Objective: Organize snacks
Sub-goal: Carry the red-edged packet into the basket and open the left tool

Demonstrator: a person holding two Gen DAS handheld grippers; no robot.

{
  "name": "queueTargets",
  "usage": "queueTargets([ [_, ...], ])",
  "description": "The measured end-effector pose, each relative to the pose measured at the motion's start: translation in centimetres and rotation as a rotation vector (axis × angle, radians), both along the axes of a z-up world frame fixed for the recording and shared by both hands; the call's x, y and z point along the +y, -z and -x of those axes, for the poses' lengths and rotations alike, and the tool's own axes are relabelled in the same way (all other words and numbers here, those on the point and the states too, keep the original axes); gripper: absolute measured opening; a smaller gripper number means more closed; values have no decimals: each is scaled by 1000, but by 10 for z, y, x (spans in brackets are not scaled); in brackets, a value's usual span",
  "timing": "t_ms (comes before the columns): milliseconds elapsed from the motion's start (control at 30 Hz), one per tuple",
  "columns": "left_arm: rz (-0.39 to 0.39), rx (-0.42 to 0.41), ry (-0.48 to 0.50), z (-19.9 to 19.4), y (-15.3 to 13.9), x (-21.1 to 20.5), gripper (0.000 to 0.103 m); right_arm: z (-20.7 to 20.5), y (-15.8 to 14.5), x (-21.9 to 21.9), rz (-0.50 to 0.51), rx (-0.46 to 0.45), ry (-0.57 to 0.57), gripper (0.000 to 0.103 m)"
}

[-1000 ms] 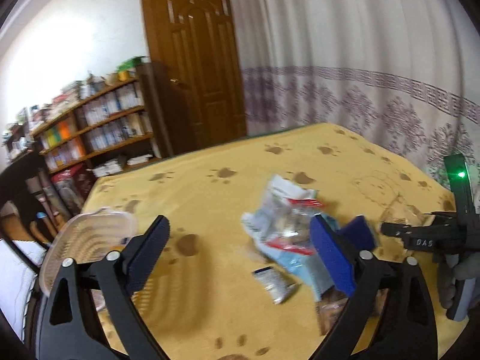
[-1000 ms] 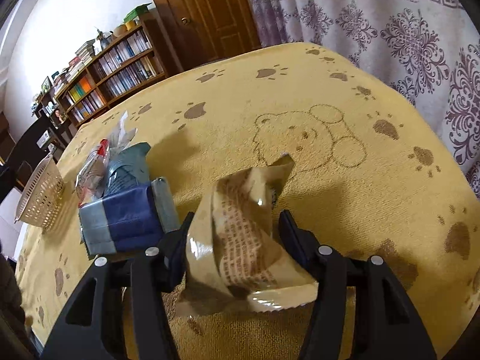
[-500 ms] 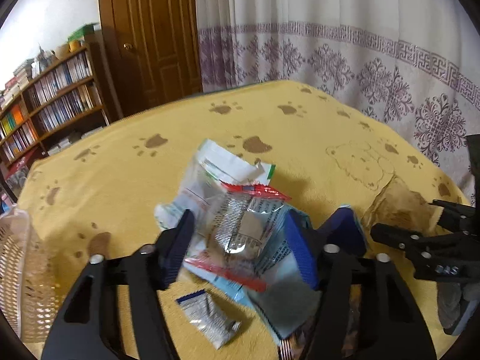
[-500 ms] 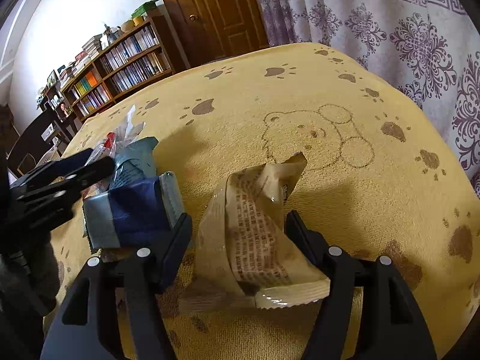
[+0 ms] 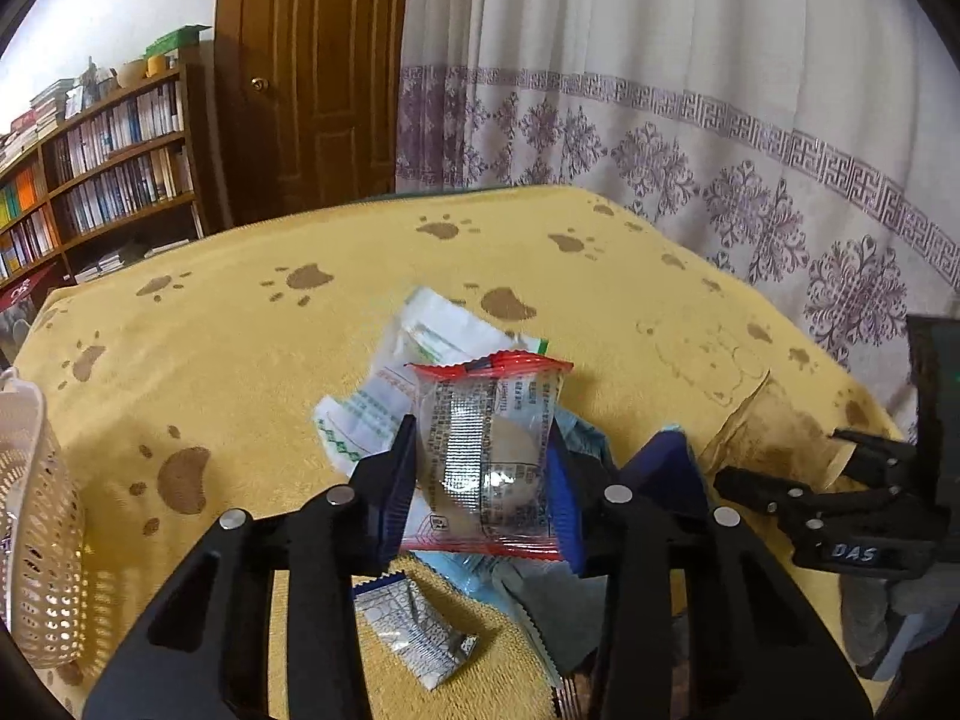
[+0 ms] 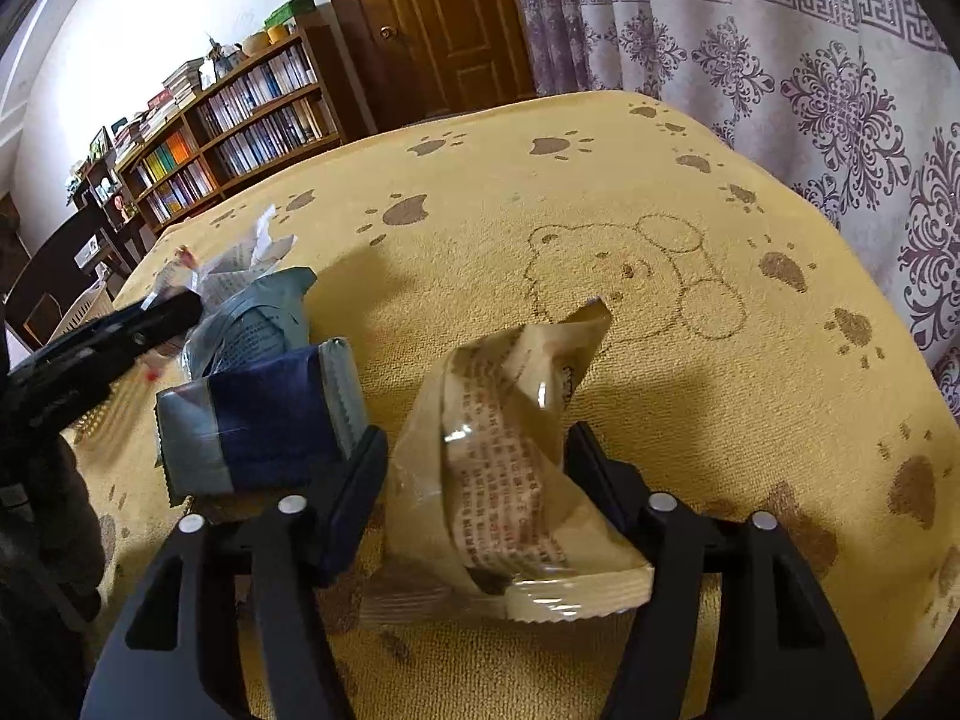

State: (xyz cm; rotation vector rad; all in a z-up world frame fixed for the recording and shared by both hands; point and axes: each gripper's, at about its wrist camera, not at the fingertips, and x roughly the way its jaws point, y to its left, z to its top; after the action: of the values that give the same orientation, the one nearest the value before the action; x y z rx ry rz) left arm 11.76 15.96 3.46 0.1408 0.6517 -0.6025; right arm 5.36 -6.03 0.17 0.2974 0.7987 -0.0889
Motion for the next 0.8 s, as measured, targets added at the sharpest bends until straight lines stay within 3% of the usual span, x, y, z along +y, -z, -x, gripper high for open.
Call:
queueTargets([
  [100,-8,-39,-24,8,-11,3,41,1,0,-2,-12,-5,-2,52],
  [400,19,-156,-66,41,-56,24,41,6,-2,-5,-35,-8,-7,48],
  [800,66,-203,-268,50,-85,116,41,22,-31,-1,-123,-98,-5,48],
])
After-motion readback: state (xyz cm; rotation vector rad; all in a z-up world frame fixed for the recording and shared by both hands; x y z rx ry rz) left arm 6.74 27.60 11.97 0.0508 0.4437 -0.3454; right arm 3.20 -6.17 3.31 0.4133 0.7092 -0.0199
